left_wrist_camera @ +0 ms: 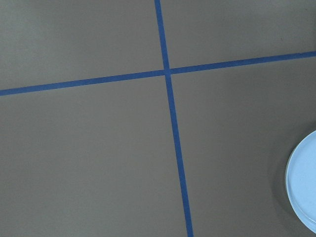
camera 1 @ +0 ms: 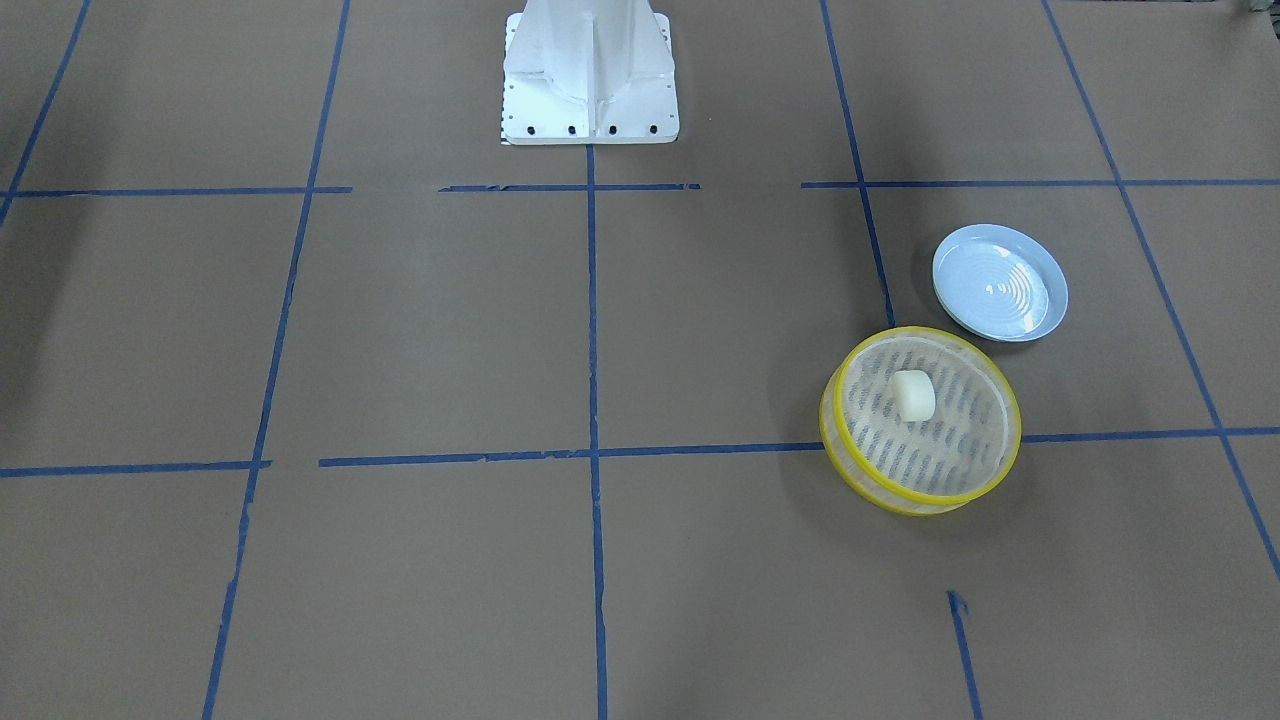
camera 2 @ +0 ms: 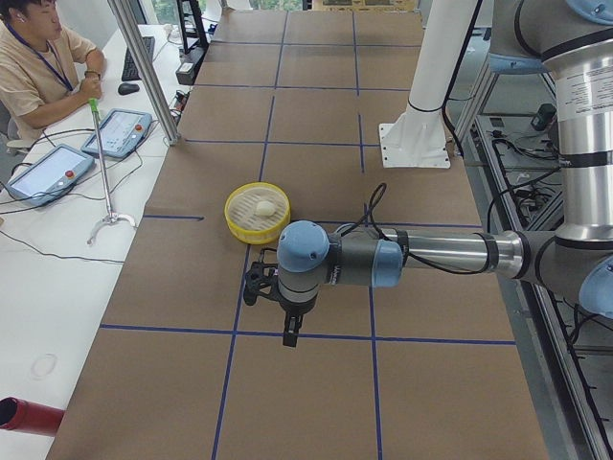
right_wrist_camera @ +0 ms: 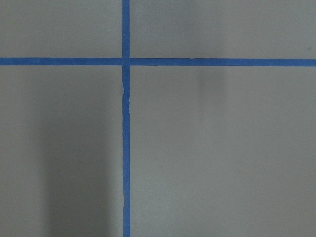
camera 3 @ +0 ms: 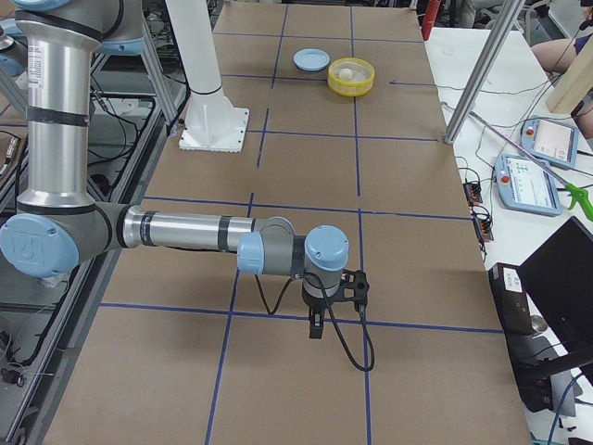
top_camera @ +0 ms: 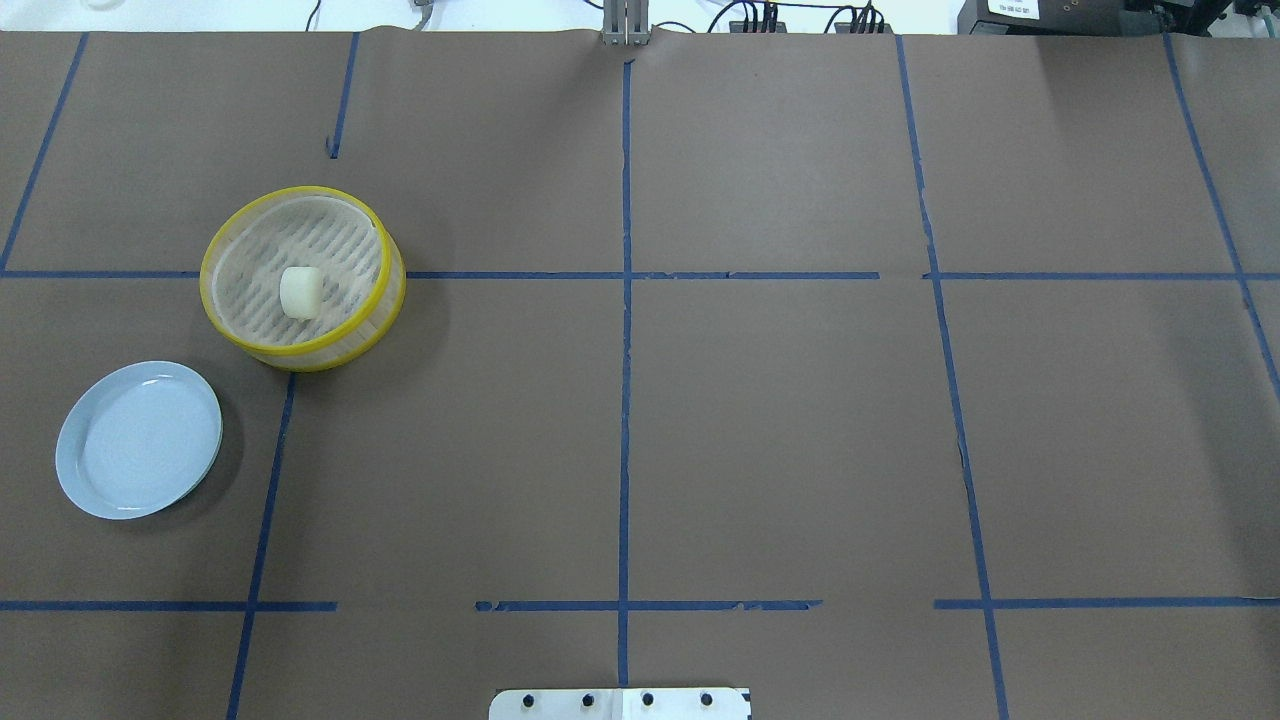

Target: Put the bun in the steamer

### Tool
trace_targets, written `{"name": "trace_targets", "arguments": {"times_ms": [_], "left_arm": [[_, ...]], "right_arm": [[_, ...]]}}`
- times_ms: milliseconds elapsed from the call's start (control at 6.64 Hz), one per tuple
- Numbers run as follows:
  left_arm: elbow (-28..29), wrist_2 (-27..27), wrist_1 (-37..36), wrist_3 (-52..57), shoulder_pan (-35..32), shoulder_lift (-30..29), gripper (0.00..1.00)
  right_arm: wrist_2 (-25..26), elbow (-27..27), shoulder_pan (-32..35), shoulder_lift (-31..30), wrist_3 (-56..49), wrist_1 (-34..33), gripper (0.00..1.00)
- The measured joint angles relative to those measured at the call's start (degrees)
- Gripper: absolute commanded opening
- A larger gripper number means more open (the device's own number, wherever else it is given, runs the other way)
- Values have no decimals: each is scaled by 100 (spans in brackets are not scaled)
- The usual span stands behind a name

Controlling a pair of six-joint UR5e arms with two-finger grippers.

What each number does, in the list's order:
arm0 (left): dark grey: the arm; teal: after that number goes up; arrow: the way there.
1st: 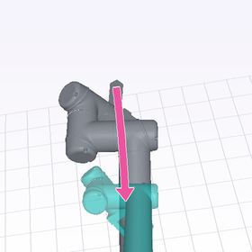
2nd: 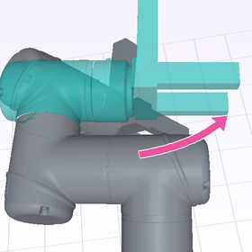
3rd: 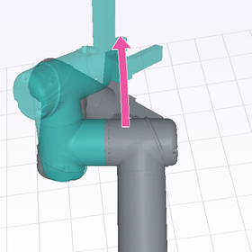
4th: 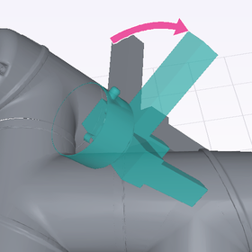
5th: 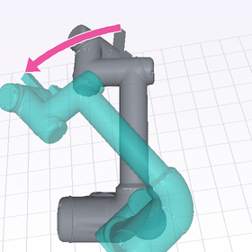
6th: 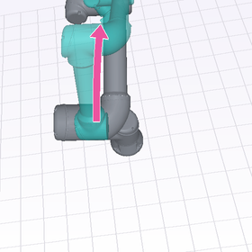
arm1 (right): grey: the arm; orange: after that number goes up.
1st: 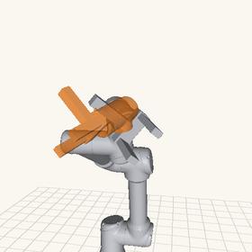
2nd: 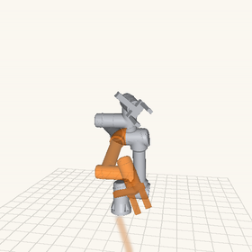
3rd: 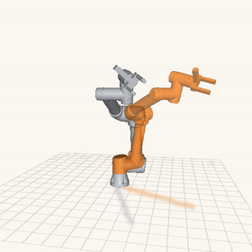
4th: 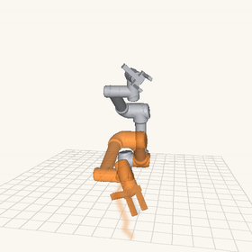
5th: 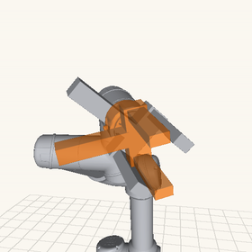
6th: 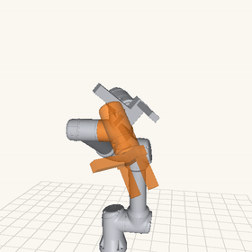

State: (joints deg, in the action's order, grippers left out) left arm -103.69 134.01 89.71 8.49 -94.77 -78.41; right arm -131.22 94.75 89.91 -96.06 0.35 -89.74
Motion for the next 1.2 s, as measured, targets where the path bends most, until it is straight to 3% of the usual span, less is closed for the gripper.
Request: {"name": "trace_targets", "arguments": {"times_ms": [903,1204], "left_arm": [[32,-140,159,84,-76,157,100],[-23,-124,-345,83,-77,-60,100]], "right_arm": [[0,0,0,0,0,0,100],[0,0,0,0,0,0,100]]}}
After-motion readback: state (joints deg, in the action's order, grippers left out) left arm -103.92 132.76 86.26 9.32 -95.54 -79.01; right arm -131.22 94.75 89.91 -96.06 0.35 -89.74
